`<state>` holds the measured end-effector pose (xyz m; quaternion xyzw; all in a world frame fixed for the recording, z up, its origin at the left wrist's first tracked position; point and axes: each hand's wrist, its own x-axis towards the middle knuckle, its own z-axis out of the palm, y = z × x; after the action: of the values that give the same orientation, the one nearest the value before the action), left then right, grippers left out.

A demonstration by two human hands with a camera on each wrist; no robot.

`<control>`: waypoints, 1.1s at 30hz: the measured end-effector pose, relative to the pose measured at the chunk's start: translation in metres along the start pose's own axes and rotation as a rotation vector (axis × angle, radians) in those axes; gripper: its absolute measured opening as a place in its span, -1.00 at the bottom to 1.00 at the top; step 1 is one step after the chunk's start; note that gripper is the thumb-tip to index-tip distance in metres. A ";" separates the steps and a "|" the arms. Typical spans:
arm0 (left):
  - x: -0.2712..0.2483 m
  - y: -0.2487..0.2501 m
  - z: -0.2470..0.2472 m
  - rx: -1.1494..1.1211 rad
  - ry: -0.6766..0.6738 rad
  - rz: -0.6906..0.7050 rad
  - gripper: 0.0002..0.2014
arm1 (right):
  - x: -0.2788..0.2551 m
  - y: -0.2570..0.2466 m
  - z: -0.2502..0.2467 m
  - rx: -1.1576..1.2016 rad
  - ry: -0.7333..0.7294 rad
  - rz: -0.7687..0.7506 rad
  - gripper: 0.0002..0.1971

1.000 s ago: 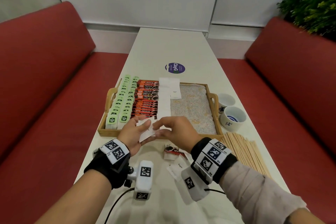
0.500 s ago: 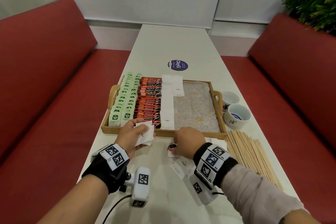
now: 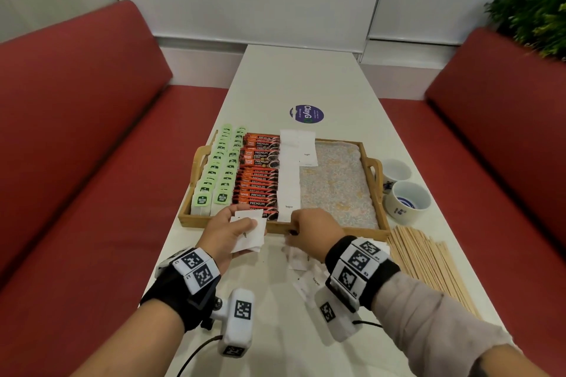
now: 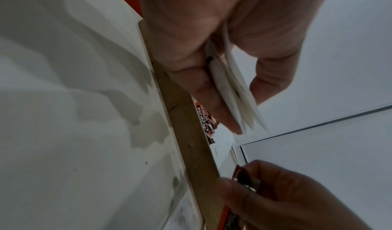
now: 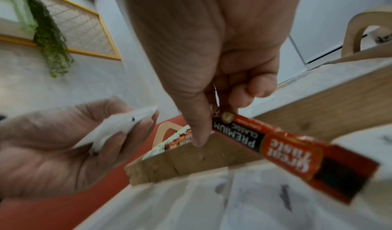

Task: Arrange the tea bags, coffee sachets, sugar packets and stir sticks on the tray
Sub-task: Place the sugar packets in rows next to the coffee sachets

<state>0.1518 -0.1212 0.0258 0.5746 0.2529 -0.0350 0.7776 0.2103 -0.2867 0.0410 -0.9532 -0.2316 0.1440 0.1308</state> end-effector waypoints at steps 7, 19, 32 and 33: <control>0.001 0.012 -0.003 -0.004 -0.032 0.016 -0.67 | 0.014 0.004 -0.035 0.422 0.241 0.034 -0.88; 0.023 0.041 0.001 0.014 -0.208 0.089 -0.64 | 0.051 -0.006 -0.055 1.031 0.314 0.107 -0.84; 0.080 0.059 -0.013 0.046 -0.107 0.174 -0.62 | 0.114 0.012 -0.056 0.588 0.205 0.109 -0.95; 0.083 0.060 -0.016 0.053 -0.082 0.185 -0.62 | 0.121 0.012 -0.055 0.567 0.226 0.121 -0.94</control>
<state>0.2389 -0.0671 0.0391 0.6139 0.1658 0.0068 0.7718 0.3367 -0.2493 0.0621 -0.9006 -0.1092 0.1037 0.4076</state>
